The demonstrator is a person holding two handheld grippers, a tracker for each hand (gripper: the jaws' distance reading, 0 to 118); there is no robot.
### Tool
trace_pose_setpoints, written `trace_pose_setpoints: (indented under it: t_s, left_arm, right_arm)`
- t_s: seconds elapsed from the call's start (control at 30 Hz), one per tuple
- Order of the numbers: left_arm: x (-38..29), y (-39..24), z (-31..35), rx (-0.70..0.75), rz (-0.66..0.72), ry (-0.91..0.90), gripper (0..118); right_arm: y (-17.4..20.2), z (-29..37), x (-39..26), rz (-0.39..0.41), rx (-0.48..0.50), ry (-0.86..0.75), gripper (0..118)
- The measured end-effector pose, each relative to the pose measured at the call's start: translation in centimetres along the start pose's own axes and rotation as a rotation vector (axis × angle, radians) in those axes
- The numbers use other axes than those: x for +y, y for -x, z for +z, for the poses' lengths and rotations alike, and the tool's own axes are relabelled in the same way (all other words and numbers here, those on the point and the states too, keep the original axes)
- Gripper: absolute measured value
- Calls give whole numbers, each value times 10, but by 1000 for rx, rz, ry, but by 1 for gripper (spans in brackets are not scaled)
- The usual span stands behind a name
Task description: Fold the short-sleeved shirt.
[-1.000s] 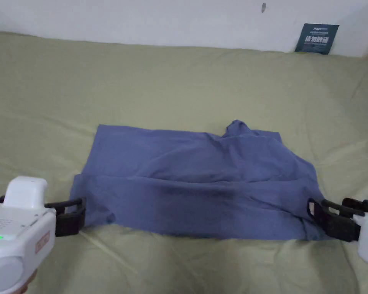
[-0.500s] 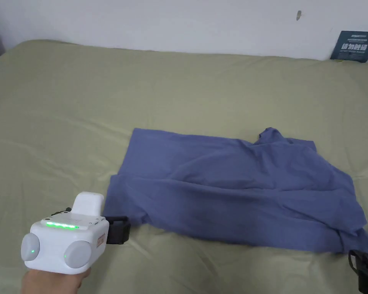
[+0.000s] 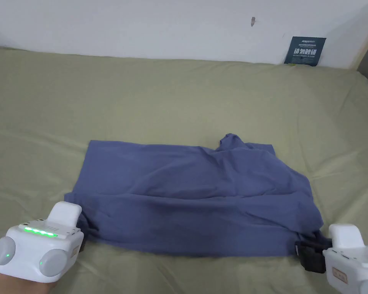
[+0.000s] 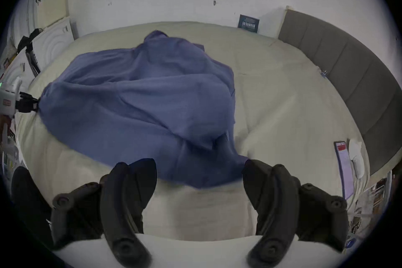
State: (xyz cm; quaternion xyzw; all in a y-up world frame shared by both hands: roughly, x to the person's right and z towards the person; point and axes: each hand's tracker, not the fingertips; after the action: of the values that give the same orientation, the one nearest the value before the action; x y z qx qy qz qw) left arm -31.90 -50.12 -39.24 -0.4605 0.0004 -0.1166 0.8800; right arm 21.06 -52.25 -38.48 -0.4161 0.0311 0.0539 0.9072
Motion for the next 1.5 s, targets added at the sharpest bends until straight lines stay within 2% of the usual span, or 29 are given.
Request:
trace_pose_setpoints:
  t_s: [0.03,0.07,0.1,0.13,0.2,0.37,0.5,0.6,0.77,0.83,0.87,0.9,0.93,0.97,1.0,1.03,1.13,1.2,1.23,1.27,1.3,1.33,1.4,1.47,1.5]
  left_arm:
    - [1,4,1,-5,2,-1,7]
    - [2,6,3,-7,6,-4,7]
    - [3,10,6,-5,11,-6,7]
    - [3,13,8,-4,13,-7,7]
    - [6,20,19,2,22,-27,6]
    - [11,33,64,-17,44,-94,6]
    - [-7,41,106,-39,42,-119,6]
    - [-36,42,117,-84,34,-69,6]
    - [-89,44,89,-144,126,63,6]
    - [-72,40,99,-176,205,72,6]
    - [-70,40,100,-185,242,51,10]
    - [-69,40,100,-192,275,34,31]
    - [-94,51,84,-127,229,7,83]
    - [-92,49,89,-100,203,-52,109]
    - [-85,46,97,-89,192,-143,115]
    - [-78,44,102,-77,196,-212,115]
    - [-63,32,149,-37,221,-317,115]
    - [-40,32,133,-19,247,-371,109]
    - [-27,32,121,-17,248,-369,90]
    - [-15,30,112,-23,240,-357,61]
    - [-4,27,104,-22,233,-354,22]
    - [7,26,96,-5,210,-313,0]
    - [26,26,59,-3,192,-265,0]
    - [42,51,9,-22,203,-201,0]
    - [52,59,-13,-18,206,-173,0]
  right_arm:
    - [-3,-7,2,-37,18,51,69]
    - [-10,-10,4,-74,39,55,27]
    - [-15,-10,6,-102,57,36,5]
    - [-16,-2,8,-131,43,-7,5]
    - [-19,18,18,-116,106,-30,5]
    - [-25,83,32,-120,150,-82,5]
    - [-21,135,25,-68,153,-86,5]
    - [-17,140,1,-6,121,-17,5]
    - [-8,103,-52,-51,161,123,5]
    - [-1,95,-60,-41,139,113,5]
    - [-1,94,-60,-26,111,54,9]
    - [4,100,-57,8,65,-3,27]
    - [9,107,-50,28,41,-38,68]
    - [12,118,-41,25,22,-106,76]
    - [17,130,-28,11,77,-191,76]
    - [23,138,-17,-5,105,-265,76]
    - [46,152,14,-1,120,-423,76]
    - [60,149,29,-12,135,-492,73]
    - [65,144,37,-19,134,-485,72]
    - [69,138,44,-27,144,-471,58]
    - [74,130,49,-34,172,-463,23]
    - [77,123,53,-29,172,-462,2]
    - [86,108,57,-7,96,-474,2]
    - [85,94,63,-8,157,-427,2]
    - [85,88,65,-8,147,-429,2]
